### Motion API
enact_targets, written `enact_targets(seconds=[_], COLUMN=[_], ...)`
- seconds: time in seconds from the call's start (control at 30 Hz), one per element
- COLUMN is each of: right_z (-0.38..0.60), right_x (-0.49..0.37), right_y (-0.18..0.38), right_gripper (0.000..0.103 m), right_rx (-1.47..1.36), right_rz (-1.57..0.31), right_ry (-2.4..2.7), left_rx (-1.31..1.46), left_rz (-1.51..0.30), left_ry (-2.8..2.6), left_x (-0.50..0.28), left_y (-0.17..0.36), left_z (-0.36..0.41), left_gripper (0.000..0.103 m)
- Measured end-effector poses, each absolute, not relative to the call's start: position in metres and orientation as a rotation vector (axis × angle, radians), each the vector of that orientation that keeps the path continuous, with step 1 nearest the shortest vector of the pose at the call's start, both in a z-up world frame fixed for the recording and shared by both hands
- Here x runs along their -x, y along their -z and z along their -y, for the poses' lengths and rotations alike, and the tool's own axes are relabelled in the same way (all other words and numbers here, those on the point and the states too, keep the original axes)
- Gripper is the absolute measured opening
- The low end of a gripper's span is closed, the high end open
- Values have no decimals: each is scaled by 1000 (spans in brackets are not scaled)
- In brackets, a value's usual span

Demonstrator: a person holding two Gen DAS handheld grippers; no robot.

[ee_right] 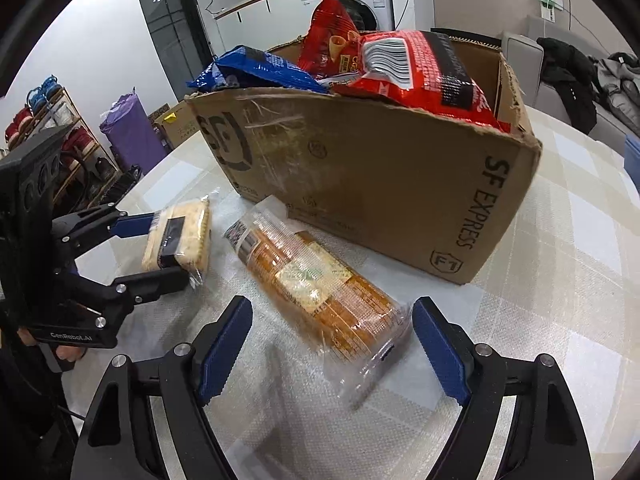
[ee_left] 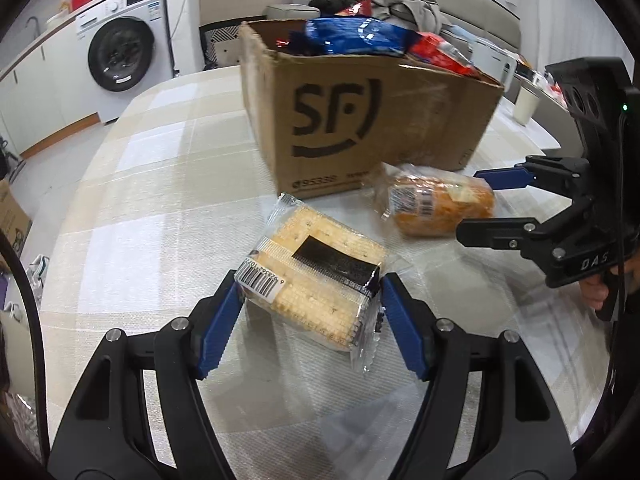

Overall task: Organize snacks
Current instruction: 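Grasp the cracker pack with the left gripper while the right gripper grasps the bread loaf bag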

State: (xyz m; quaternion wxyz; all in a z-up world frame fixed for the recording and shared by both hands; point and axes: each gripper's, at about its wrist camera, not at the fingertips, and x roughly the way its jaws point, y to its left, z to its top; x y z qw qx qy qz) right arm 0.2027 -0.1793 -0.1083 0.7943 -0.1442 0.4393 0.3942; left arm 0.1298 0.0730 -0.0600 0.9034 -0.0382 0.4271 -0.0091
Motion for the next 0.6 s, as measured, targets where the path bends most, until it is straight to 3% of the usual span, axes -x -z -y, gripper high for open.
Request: enact_targets(seconds=[0.6], right_z=[144], right_x=[-188], right_y=[97], right_gripper=[81], right_rx=[475], right_rz=[-853], right_ry=[-803], left_rx=[116], left_rz=[-886], left_ry=[19], left_x=[-120], left_y=[66], left_z=[-79], left_gripper=[68])
